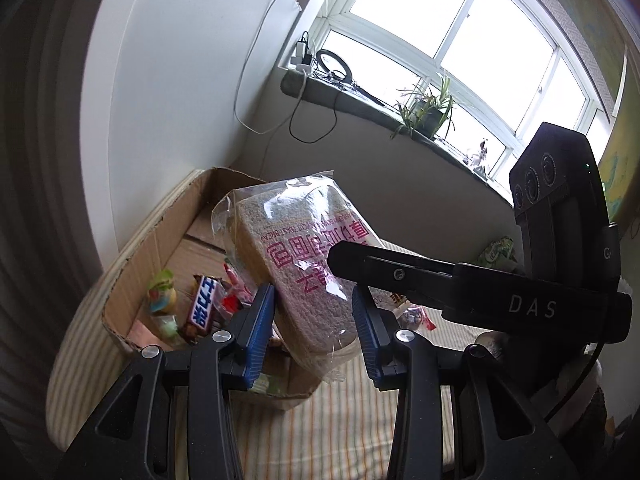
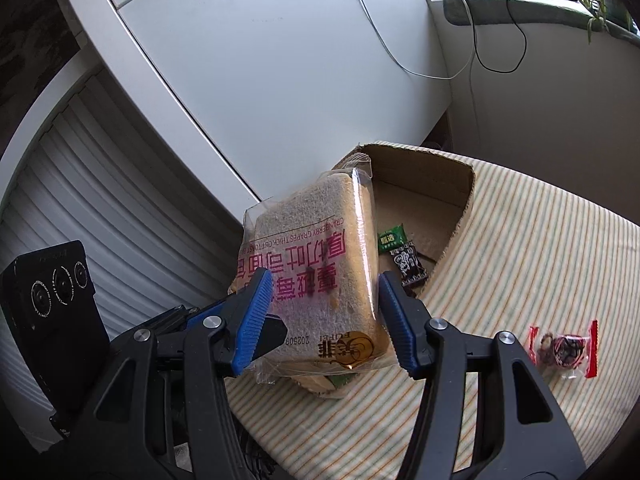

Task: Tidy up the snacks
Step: 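Carry the bread loaf over the box with the right tool, then open the right tool to drop the bread loaf into the box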

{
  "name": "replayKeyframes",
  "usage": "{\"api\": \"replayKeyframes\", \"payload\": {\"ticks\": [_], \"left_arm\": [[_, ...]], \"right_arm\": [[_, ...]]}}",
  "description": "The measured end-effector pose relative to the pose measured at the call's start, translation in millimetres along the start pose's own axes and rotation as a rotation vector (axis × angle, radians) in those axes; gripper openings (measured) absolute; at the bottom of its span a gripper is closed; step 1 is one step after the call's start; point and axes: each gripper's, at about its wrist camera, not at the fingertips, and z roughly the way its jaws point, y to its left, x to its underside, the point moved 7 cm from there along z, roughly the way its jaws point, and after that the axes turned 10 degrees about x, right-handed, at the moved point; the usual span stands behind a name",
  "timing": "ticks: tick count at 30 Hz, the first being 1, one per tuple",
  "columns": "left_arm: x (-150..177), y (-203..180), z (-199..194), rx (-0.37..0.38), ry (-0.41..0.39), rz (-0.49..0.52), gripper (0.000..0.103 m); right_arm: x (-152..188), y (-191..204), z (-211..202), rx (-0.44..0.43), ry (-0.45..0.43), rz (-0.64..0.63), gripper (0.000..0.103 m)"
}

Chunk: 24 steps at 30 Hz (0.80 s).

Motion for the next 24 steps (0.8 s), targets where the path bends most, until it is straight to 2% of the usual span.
{"api": "replayKeyframes", "payload": {"ticks": [7,17,21,24], "left_arm": [[-13.3,23.5,13.8,-0.003,0.012,-0.037,0.037],[-25.4,42.0,32.3,-0.024,0.028,-0.058,0.037],[-28.6,50.9,33.5,-0.080,0.020,-0.042,0.037],[-30.0,59.8,22.4,-0.087,0.001,-0.068,0.037]], "right_arm": [[-15.1,-2.4,27.6,0.004,0.029,0.005,0.058],[-29.2,-3.9,38.6,-0.001,0.055,0.016,0.059],[-30.6,-10.0,35.2,0.021,0.055,0.026,0.067],[-29.5,-16.1,26.6,0.038,0.040,0.030,0.072]]}}
